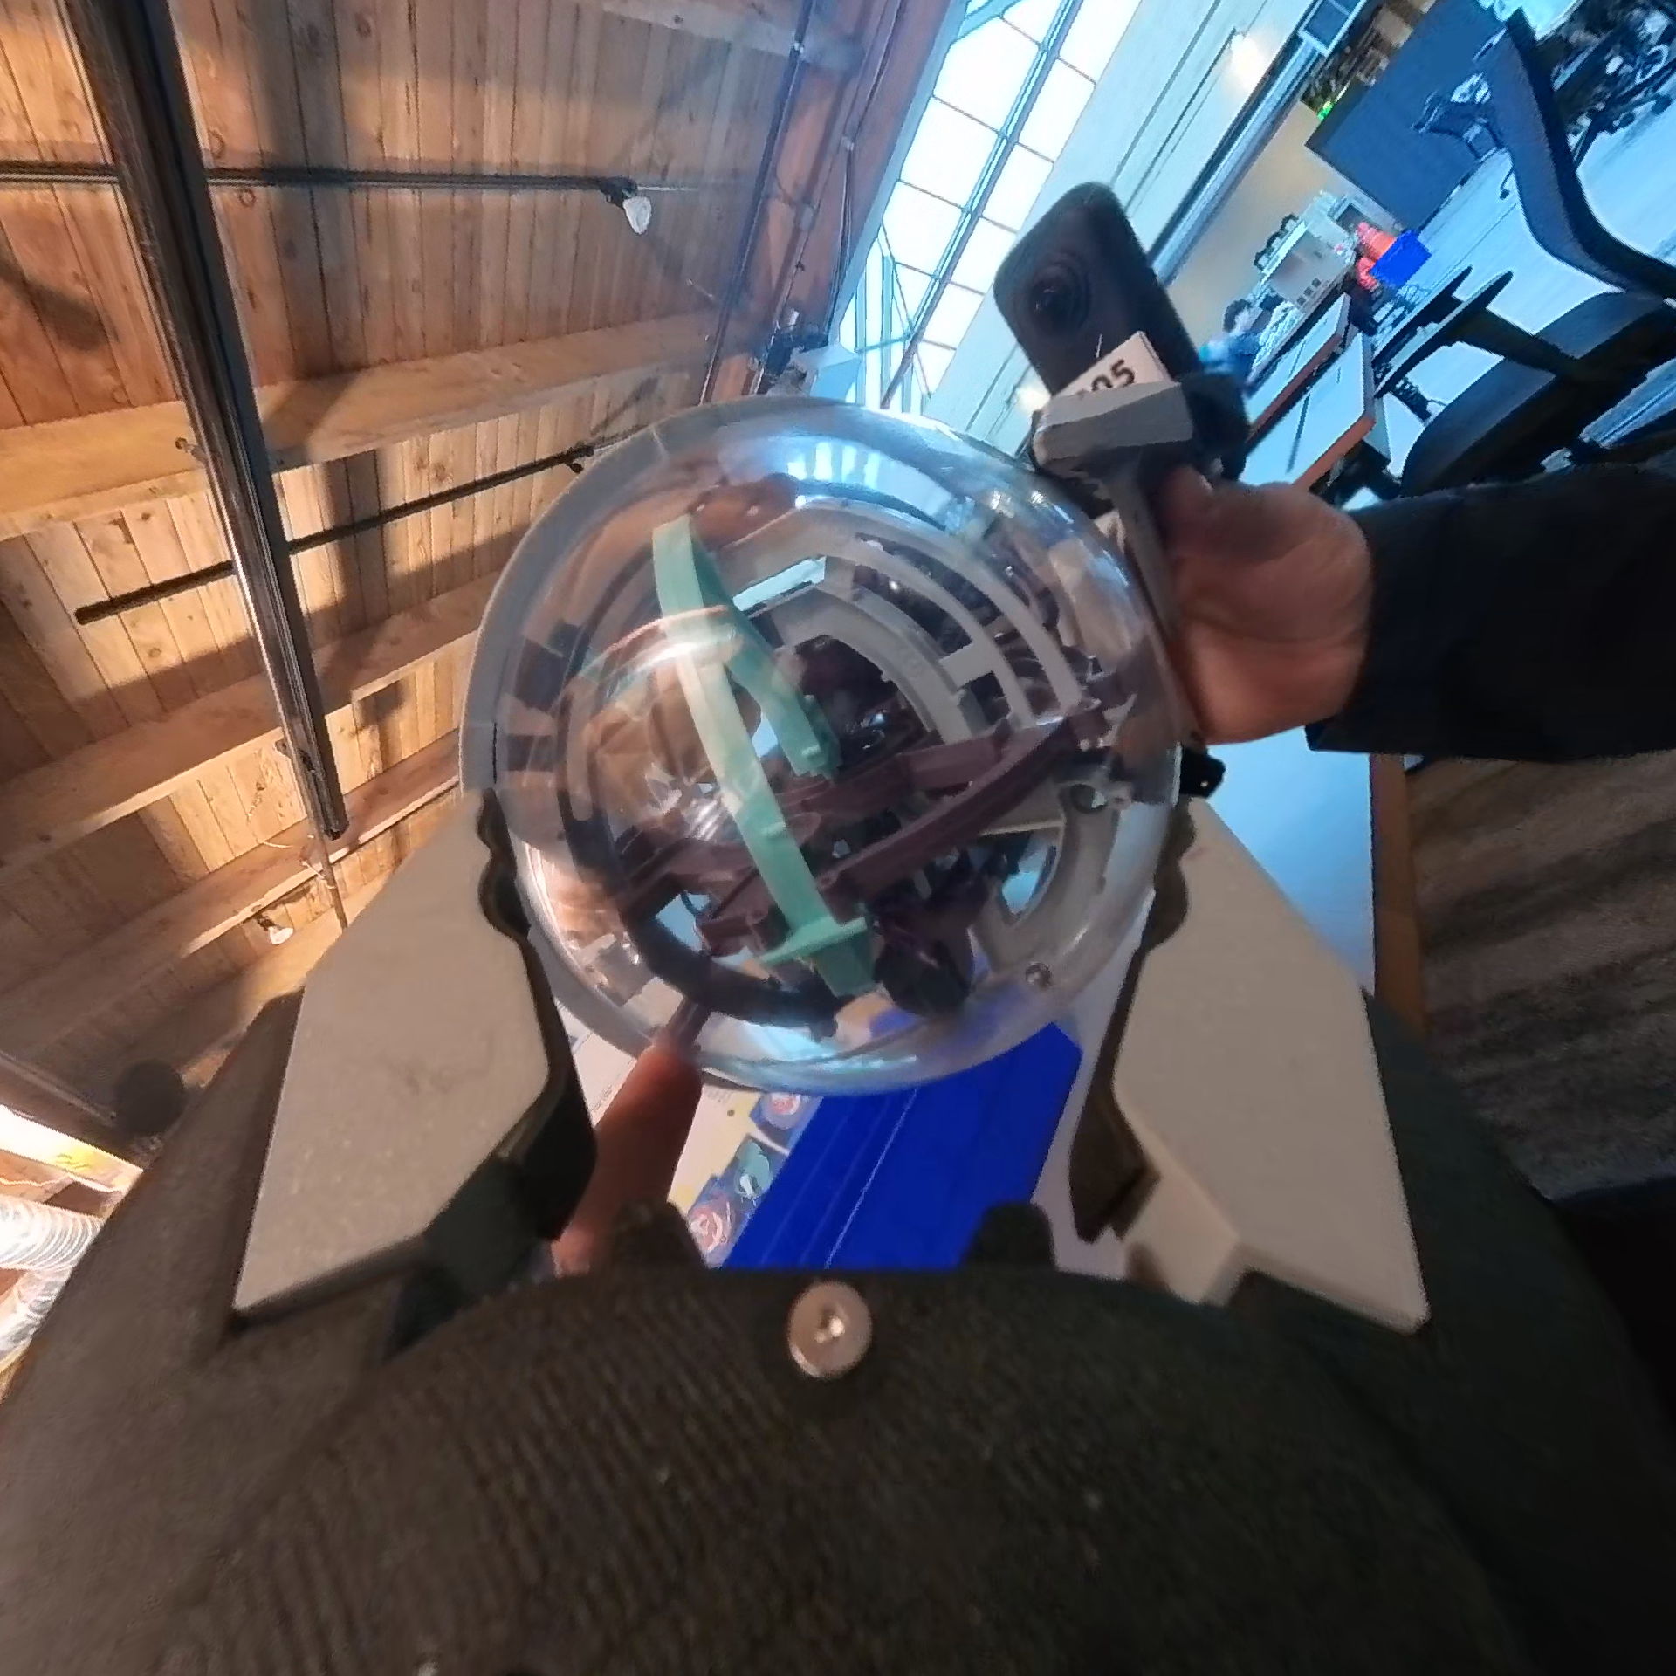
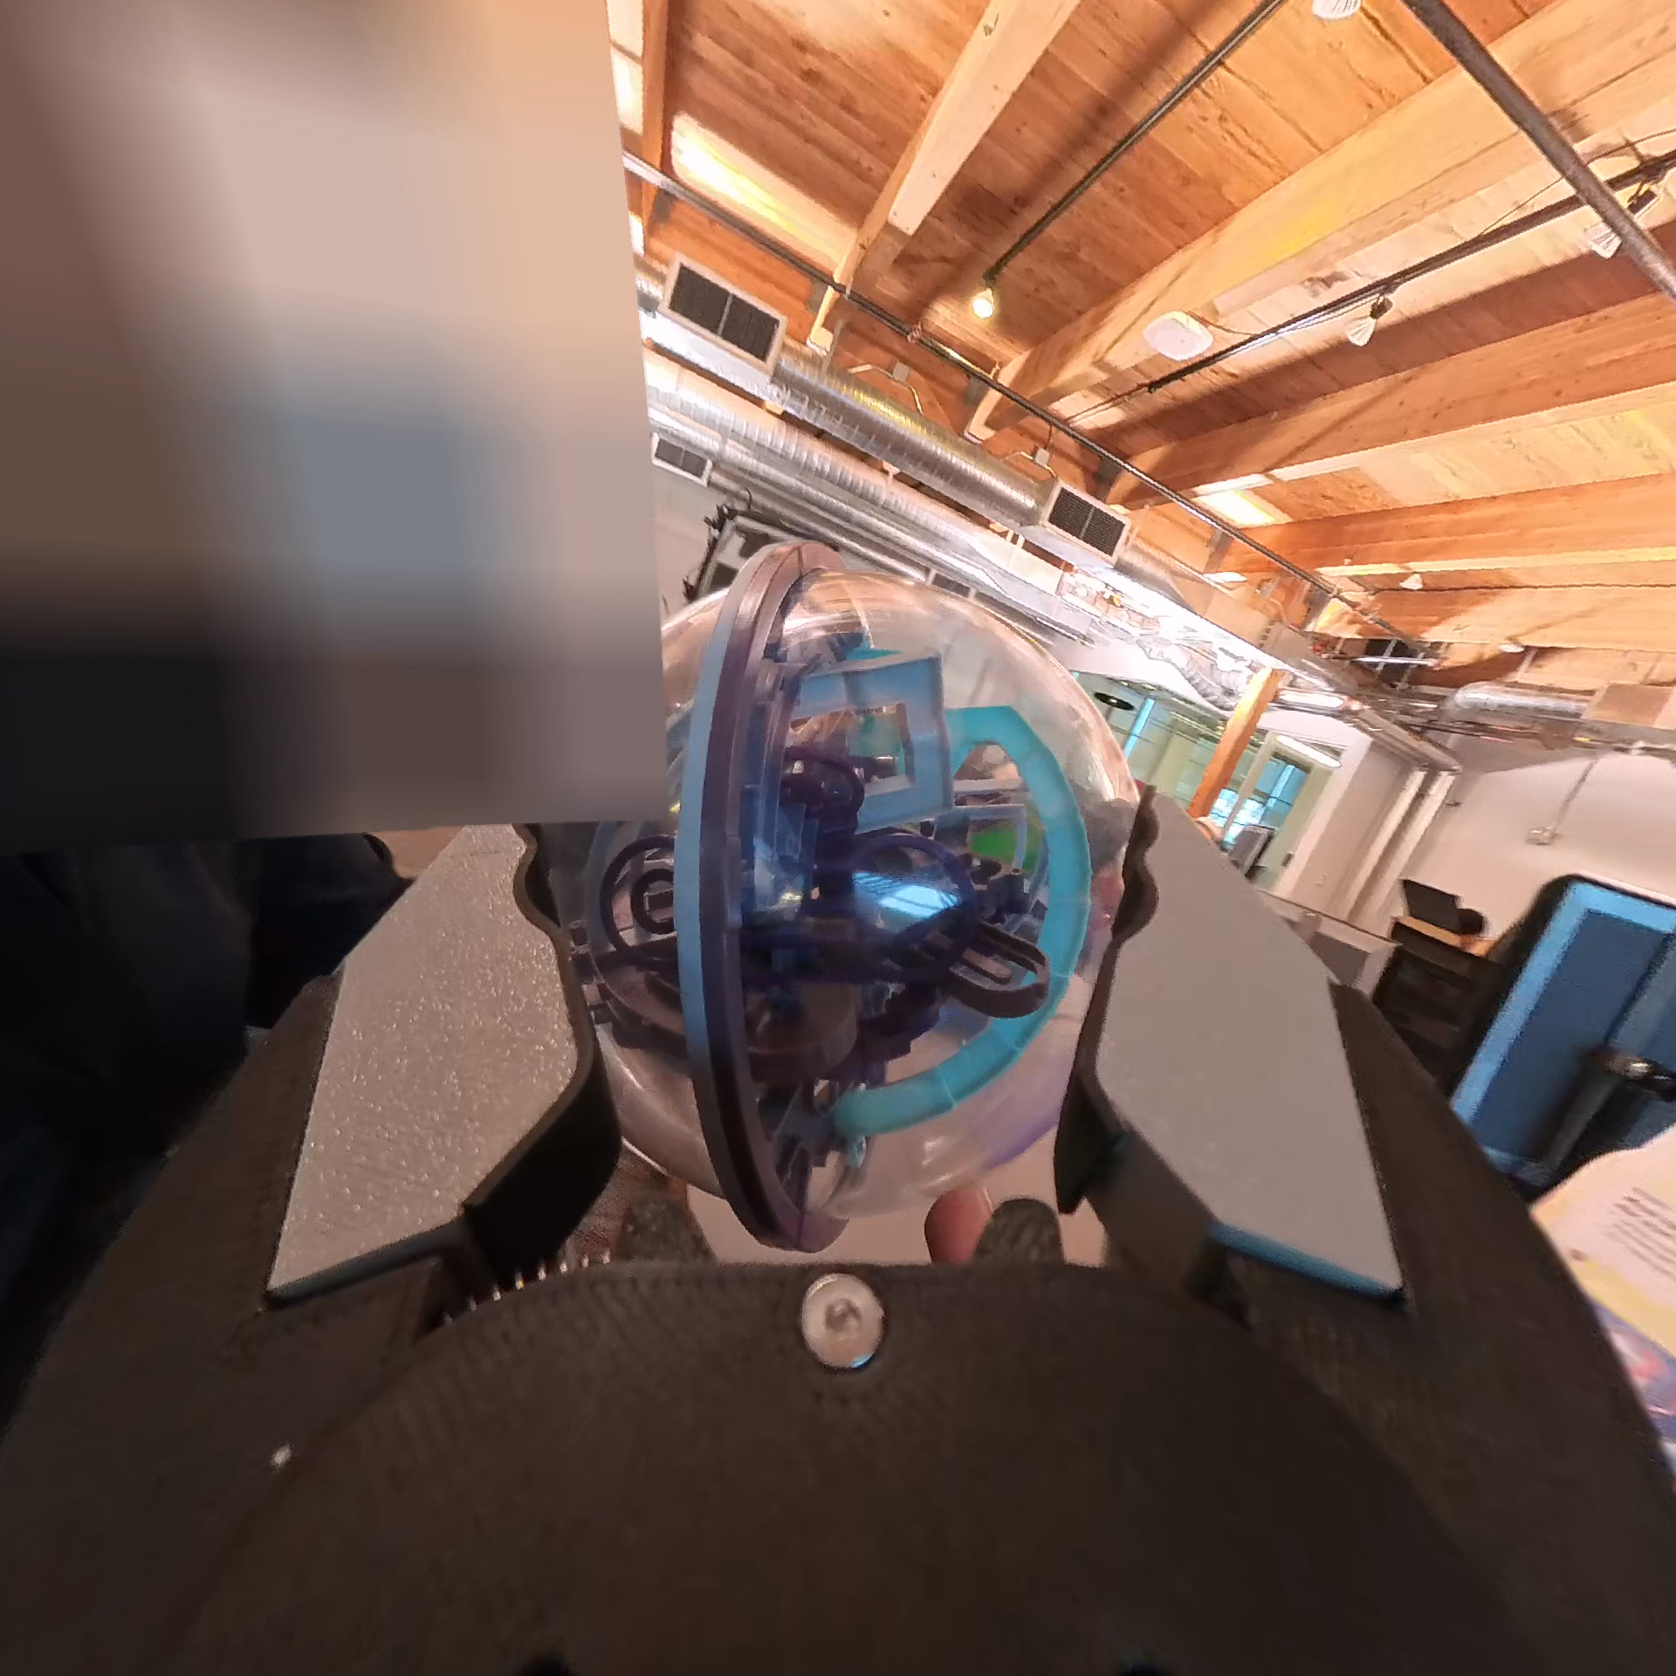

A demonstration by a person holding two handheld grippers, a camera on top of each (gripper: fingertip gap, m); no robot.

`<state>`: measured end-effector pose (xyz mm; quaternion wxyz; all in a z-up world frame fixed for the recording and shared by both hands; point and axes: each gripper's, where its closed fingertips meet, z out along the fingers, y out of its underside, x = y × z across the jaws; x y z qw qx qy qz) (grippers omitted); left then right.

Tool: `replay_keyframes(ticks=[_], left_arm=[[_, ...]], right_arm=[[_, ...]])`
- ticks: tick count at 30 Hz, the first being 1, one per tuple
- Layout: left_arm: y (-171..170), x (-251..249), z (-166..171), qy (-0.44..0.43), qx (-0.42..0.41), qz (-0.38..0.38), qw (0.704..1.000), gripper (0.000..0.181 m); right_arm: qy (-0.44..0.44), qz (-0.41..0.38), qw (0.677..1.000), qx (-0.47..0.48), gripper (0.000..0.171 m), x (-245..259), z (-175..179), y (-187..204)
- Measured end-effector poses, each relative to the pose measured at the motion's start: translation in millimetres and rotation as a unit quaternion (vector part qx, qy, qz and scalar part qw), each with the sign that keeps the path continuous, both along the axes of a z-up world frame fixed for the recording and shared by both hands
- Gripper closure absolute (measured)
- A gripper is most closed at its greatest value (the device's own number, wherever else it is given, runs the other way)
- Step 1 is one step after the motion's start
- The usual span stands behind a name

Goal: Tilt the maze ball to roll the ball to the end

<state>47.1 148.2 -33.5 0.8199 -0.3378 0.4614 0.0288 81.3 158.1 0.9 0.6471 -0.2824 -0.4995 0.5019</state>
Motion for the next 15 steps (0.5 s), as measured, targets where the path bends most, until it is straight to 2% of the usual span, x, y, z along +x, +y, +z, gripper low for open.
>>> replay_keyframes(ticks=[8, 15], left_arm=[[15.2, -6.4, -5.9, 0.0, -0.017, 0.015, 1.0, 0.045], [26.6, -8.8, -11.2, 0.002, -0.018, 0.041, 0.999, 0.045]], right_arm=[[-0.04, -0.104, 0.991, 0.076, 0.049, -7.9, 0.2, -3.3], [-0.074, -0.196, 0.963, 0.168, 0.049, -14.3, -2.2, -10.0]])
